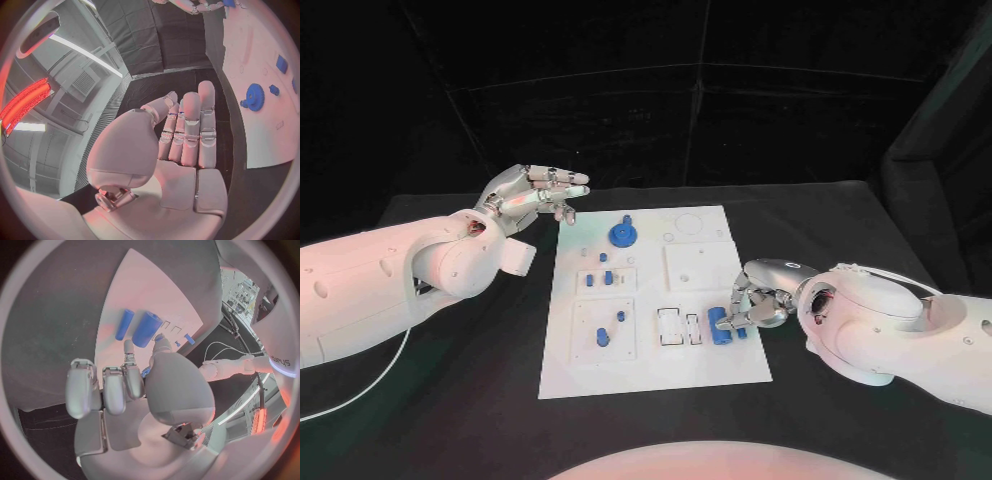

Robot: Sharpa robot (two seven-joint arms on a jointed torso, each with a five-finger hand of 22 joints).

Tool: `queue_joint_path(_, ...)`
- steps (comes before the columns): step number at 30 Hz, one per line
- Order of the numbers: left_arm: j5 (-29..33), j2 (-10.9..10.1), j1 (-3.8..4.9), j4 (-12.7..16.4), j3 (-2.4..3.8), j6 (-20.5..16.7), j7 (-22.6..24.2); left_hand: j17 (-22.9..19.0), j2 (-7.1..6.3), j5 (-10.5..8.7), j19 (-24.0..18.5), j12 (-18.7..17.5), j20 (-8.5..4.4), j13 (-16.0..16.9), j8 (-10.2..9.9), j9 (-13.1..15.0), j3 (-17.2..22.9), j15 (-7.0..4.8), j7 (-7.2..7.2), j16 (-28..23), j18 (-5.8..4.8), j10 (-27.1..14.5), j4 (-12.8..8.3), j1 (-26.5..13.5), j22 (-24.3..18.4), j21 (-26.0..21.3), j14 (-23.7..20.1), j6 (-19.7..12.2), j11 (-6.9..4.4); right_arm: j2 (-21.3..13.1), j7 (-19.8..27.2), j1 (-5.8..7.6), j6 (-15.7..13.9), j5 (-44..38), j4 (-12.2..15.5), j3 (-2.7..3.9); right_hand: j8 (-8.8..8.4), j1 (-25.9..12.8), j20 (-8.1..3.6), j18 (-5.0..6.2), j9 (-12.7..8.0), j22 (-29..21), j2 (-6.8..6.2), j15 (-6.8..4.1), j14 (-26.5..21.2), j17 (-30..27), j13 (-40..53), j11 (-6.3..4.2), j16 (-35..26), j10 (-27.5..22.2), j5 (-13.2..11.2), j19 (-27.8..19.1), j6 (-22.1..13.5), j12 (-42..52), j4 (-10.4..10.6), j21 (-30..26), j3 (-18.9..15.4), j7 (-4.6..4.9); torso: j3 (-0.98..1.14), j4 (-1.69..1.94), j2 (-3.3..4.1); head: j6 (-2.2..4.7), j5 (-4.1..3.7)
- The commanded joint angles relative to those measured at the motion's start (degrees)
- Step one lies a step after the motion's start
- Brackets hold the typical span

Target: Assemble the parts on the task board

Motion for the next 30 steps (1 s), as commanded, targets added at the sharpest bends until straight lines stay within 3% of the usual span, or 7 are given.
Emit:
queue_joint_path(1,0.2,-0.08,0.08,0.07,0.04,0.65,0.22,-0.07,0.26,0.03,-0.29,0.28,-0.03,-0.01,0.35,-0.03,-0.38,-0.12,0.33,-0.2,0.8,-0.06,0.02,0.15,-0.06,-0.39,-0.46,0.01,0.11,0.65,-0.31,-0.36,1.0,-1.82,-0.28,-0.02,0.44,0.17,-0.23,-0.98,0.16,0.45,-0.54,-0.41,4.21,5.96,1.64,-0.26,0.36,-0.19,-0.28,1.05,-0.38,-0.21,0.02,0.27,0.29,-0.16,0.0,0.07,0.03,-0.04,0.08)
queue_joint_path(14,0.2,-0.31,0.08,0.26,0.03,0.75,0.15,-0.07,0.26,0.03,-0.29,0.28,-0.03,-0.01,0.35,-0.03,-0.38,-0.12,0.33,-0.2,0.8,-0.06,0.02,0.15,-0.06,-0.39,-0.46,0.01,0.11,3.97,-1.32,-1.5,1.28,-3.99,-2.81,-0.03,0.81,0.56,-0.26,-0.98,0.61,0.45,-0.44,-0.44,4.2,5.96,1.66,-0.3,0.35,-0.21,-0.13,1.03,-0.57,-0.3,-0.03,0.26,0.6,-0.19,-0.08,0.11,0.09,-0.28,0.2)
queue_joint_path(19,0.2,-0.44,0.08,0.35,0.03,0.74,0.14,-0.07,0.26,0.03,-0.29,0.28,-0.03,-0.01,0.35,-0.03,-0.38,-0.12,0.33,-0.2,0.8,-0.06,0.02,0.15,-0.06,-0.39,-0.46,0.01,0.11,5.01,-2.33,-3.23,1.85,-4.89,-3.63,-0.03,1.33,1.31,-0.29,-0.97,1.31,0.43,-0.01,-0.46,4.19,5.94,1.73,-0.31,0.33,-0.24,0.63,1.0,-1.02,-0.42,-0.16,0.24,0.97,-0.2,-0.13,0.05,0.06,-0.47,0.24)
queue_joint_path(23,0.2,-0.5,0.08,0.4,0.03,0.79,0.11,-0.07,0.26,0.03,-0.29,0.28,-0.03,-0.01,0.35,-0.03,-0.38,-0.12,0.33,-0.2,0.8,-0.06,0.02,0.15,-0.06,-0.39,-0.46,0.01,0.11,5.74,-2.76,-3.88,1.86,-5.15,-4.14,-0.03,2.27,2.98,-0.31,-0.97,2.65,0.4,0.95,-0.47,4.15,5.81,1.74,-0.3,0.24,-0.36,7.32,0.95,-1.92,-0.8,-0.46,0.19,1.23,-0.16,-0.05,0.08,0.01,-0.58,0.47)
queue_joint_path(30,0.2,-0.62,0.08,0.42,0.03,0.87,0.07,-0.07,0.26,0.03,-0.29,0.28,-0.03,-0.01,0.35,-0.03,-0.38,-0.12,0.33,-0.2,0.8,-0.06,0.02,0.15,-0.06,-0.39,-0.46,0.01,0.11,5.17,-2.71,-4.2,-1.87,-4.51,-3.53,-0.01,3.13,3.92,-0.35,-0.99,3.72,0.56,2.09,-0.54,4.18,5.93,2.03,-0.42,0.28,-0.18,10.26,1.01,-2.03,-0.86,-0.56,0.26,1.26,-0.29,-0.09,0.03,-0.06,-0.55,0.61)
